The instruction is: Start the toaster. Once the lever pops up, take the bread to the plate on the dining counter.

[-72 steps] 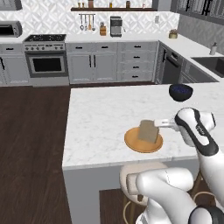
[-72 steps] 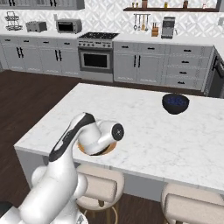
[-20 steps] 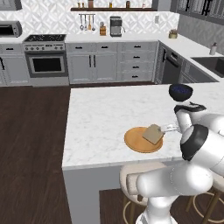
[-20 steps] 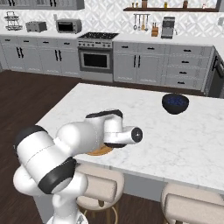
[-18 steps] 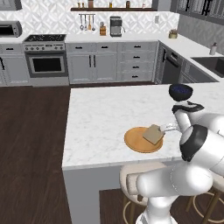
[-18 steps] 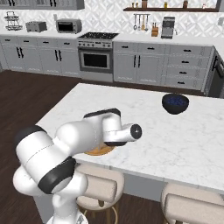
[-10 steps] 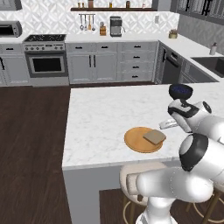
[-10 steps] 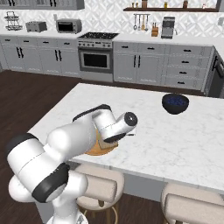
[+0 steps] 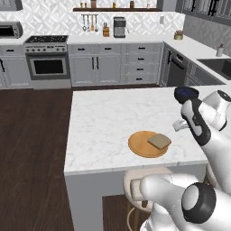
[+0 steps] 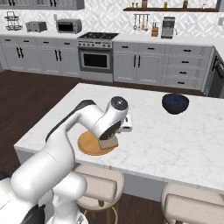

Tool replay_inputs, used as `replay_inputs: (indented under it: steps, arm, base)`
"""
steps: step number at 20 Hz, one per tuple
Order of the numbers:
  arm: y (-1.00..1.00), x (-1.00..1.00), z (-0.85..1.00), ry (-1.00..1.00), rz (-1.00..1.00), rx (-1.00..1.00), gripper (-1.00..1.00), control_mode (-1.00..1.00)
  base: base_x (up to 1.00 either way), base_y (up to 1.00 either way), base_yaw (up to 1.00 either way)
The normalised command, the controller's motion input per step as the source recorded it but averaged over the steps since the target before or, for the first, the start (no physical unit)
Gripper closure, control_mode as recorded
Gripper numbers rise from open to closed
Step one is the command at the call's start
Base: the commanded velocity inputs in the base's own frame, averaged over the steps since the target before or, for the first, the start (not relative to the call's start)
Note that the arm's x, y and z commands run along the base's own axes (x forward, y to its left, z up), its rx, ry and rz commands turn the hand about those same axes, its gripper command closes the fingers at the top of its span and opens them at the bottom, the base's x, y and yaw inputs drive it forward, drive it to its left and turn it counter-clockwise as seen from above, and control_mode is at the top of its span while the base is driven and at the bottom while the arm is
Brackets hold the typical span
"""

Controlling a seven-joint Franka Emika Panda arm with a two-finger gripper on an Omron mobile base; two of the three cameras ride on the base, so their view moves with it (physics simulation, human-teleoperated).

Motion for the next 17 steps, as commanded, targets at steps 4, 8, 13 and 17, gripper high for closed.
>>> replay_inputs:
  steps: [4,8,13,17]
  arm:
    - [0.01,-0.95,0.53,0.26,-0.14,-0.05,-1.0,-1.0]
    - [0.0,-0.99,0.27,0.21,-0.19,-0.02,-1.0,-1.0]
    - [-0.03,-1.0,0.1,0.08,-0.21,-0.05,-1.0,-1.0]
    - [-0.08,-0.92,0.12,0.01,-0.2,-0.04,-1.0,-1.0]
  base:
    - [0.0,0.0,0.0]
    - [0.0,0.0,0.0]
    - [0.0,0.0,0.0]
    - [0.0,0.0,0.0]
